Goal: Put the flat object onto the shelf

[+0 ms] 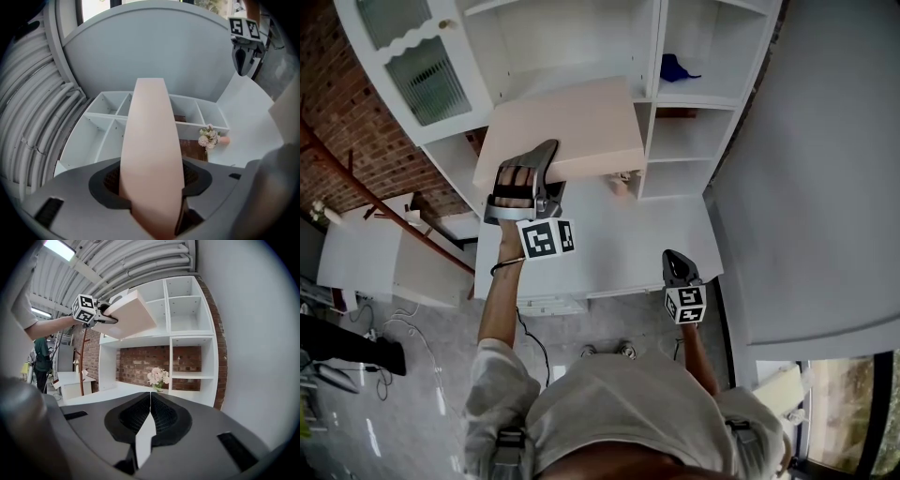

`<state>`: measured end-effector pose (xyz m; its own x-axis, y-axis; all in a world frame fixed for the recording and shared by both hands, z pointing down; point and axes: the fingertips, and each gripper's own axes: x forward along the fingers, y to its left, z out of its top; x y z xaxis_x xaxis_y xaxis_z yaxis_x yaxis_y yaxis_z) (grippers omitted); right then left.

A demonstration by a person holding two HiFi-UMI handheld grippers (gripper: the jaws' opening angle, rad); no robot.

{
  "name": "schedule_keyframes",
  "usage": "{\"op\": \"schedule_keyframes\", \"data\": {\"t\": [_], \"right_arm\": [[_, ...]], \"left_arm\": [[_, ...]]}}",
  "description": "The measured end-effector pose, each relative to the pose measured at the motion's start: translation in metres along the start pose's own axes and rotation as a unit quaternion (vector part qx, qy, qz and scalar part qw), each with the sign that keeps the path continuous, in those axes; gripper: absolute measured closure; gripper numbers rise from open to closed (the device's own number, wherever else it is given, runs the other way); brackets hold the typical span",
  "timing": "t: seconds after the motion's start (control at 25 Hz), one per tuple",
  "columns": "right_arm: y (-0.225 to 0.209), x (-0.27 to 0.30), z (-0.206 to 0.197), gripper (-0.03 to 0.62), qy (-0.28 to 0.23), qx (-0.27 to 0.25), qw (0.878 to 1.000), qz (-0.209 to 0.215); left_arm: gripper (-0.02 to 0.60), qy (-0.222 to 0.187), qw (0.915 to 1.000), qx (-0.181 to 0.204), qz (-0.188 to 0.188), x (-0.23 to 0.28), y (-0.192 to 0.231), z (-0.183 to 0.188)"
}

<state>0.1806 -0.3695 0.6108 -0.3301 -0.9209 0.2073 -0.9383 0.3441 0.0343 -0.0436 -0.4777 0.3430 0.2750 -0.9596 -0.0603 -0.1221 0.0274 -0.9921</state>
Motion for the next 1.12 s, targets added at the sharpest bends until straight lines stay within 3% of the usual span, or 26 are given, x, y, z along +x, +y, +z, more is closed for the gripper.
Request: {"op": "schedule_keyframes", "data": {"t": [0.76, 1.12], "right_arm": [[-0.021, -0.002, -0.008, 0.565, 0.008, 0.007, 1.0, -0.026], [-0.031, -0.001, -0.01, 0.565, 0.013, 0.009, 0.999, -0.036]], "left_arm": [[0.291, 0.01, 0.9978, 0.066, -0.009, 0.076, -0.016, -0.006], [0.288, 0.012, 0.9981, 0.06, -0.001, 0.119, -0.025, -0.016]]}}
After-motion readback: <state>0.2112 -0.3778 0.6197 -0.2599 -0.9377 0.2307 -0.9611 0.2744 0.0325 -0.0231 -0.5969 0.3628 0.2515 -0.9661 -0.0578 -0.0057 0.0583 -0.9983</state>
